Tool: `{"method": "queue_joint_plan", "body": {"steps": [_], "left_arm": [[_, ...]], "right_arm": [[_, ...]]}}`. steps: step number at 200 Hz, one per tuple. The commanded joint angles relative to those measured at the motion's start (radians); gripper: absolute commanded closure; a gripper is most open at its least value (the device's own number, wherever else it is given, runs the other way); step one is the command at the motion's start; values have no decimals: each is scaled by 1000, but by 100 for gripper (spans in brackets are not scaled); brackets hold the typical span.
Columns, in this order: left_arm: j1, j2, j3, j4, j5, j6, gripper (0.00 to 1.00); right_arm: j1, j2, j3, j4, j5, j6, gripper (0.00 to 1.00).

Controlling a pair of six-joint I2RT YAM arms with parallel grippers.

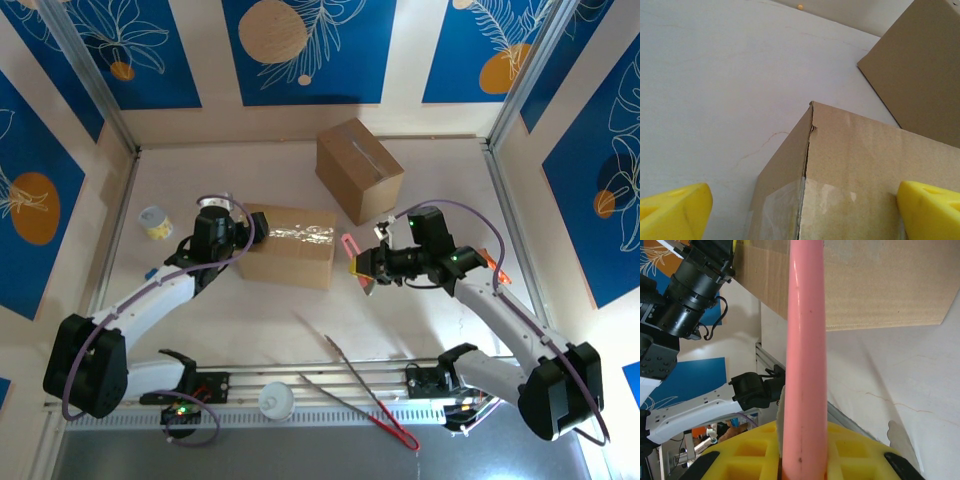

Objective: Unpack the express box

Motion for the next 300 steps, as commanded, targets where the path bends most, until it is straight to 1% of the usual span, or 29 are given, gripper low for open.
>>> {"method": "queue_joint_plan", "body": {"steps": [1, 95, 189, 244, 268, 300], "left_arm": [[0, 84, -72, -273, -51, 46, 6], [-1, 90, -68, -273, -51, 46, 6], [-1, 94, -65, -272, -52, 46, 6], [-2, 93, -64, -274, -52, 46, 6], [-1, 92, -65, -273, -52, 46, 6], [-3, 90, -65, -272, -55, 47, 6]], "right_arm": [[-5, 7, -12, 16, -22, -7, 100], [0, 26, -24, 15, -1, -10, 100], [28, 44, -26, 41, 1, -4, 100], [11, -10, -12, 11, 35, -7, 100], [-6, -29, -6, -1, 23, -11, 100], [-4, -9, -10, 11, 6, -8, 100]]}}
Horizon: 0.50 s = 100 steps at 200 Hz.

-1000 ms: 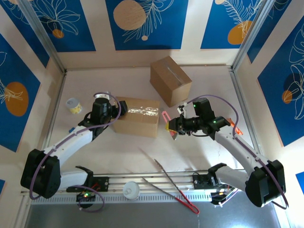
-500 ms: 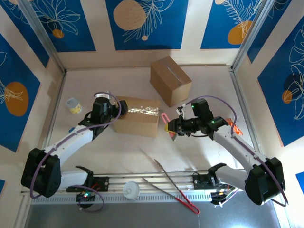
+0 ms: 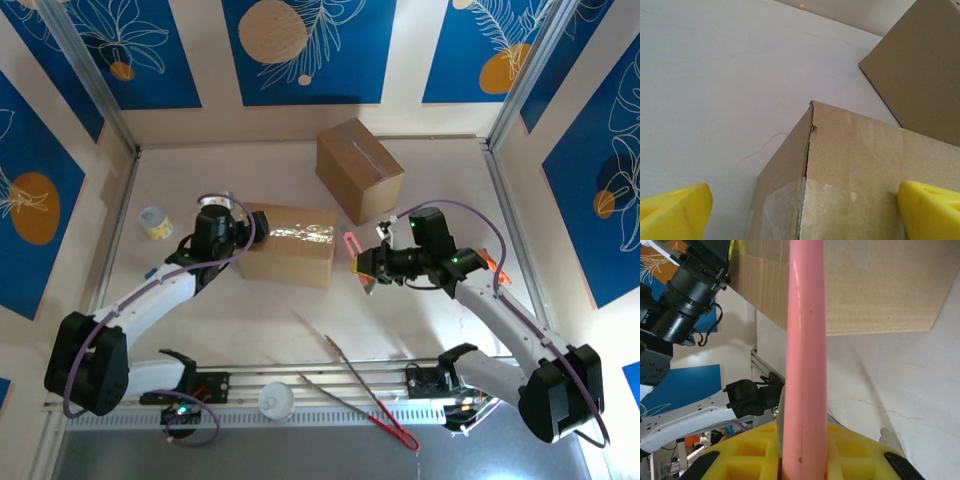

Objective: Unpack the express box

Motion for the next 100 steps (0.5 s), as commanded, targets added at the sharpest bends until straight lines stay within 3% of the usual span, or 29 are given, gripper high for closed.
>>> {"method": "queue_joint_plan", "body": {"steps": [1, 100], "left_arm": [[-2, 78, -77, -265, -50, 47, 6], [-1, 79, -76, -264, -50, 47, 5]], "right_arm": [[-2, 5, 8, -8, -28, -7, 100], [29, 44, 10, 25, -21, 1, 100]]}}
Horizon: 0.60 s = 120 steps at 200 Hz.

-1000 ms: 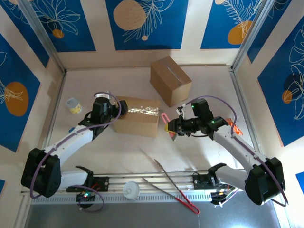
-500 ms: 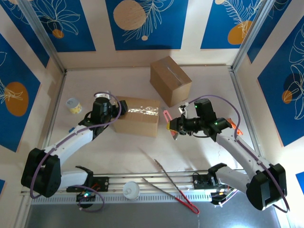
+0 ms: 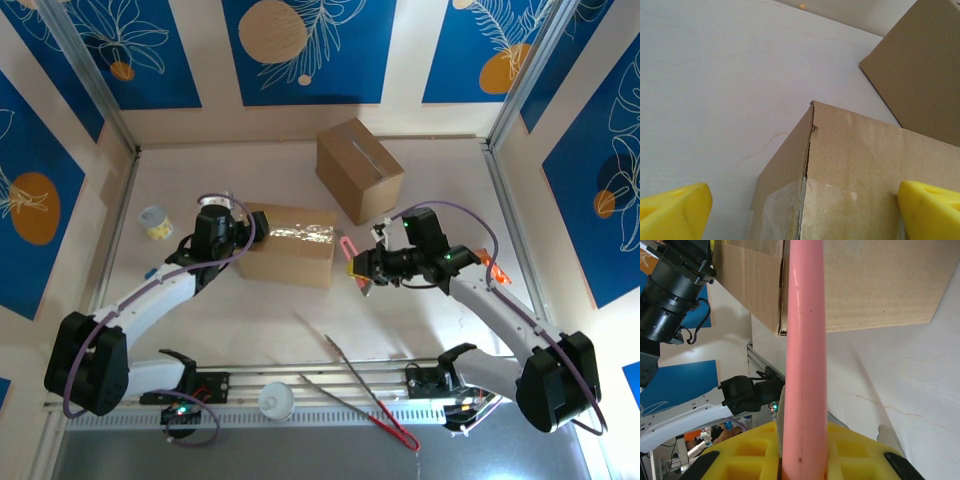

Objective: Unpack the express box

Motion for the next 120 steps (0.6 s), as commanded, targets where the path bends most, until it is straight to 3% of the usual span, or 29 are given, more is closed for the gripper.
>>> {"method": "queue_joint_plan", "body": {"steps": [1, 120], "left_arm": [[-1, 79, -76, -264, -48, 47, 5], [-2, 85, -75, -262, -46, 46, 5]], "right_arm": [[6, -9, 10, 15, -17, -1, 100], [3, -11, 22, 5, -7, -7, 100]]}}
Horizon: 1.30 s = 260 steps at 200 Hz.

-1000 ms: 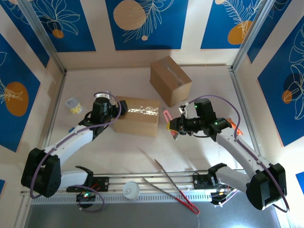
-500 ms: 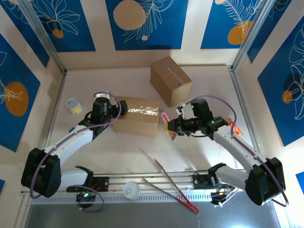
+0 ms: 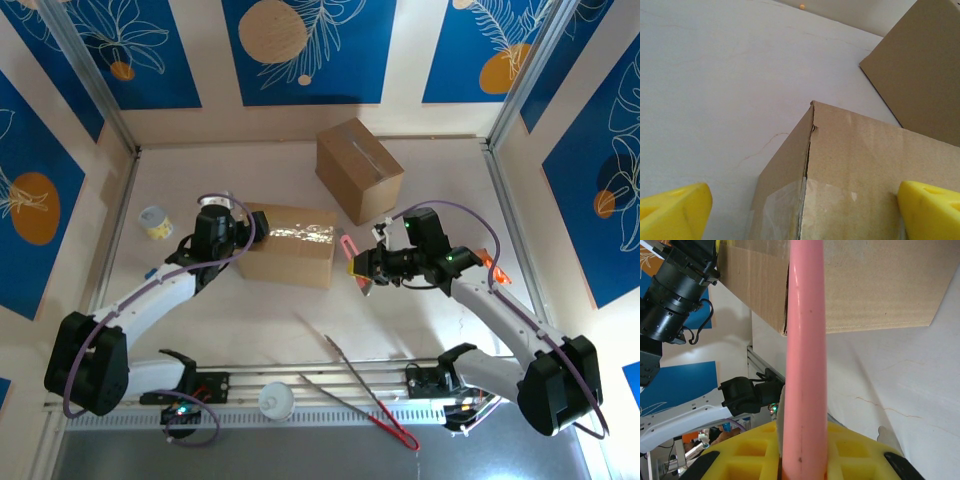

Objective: Unpack the express box

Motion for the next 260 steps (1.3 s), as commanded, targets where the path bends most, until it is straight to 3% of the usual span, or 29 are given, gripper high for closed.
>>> {"method": "queue_joint_plan", "body": {"steps": [1, 260], "left_arm": [[-1, 84, -75, -263, -46, 47, 5], [-2, 85, -74, -258, -48, 48, 5]], "right_arm": [[3, 8, 21, 6, -19, -7, 100], [14, 34, 36, 39, -14, -2, 100]]}}
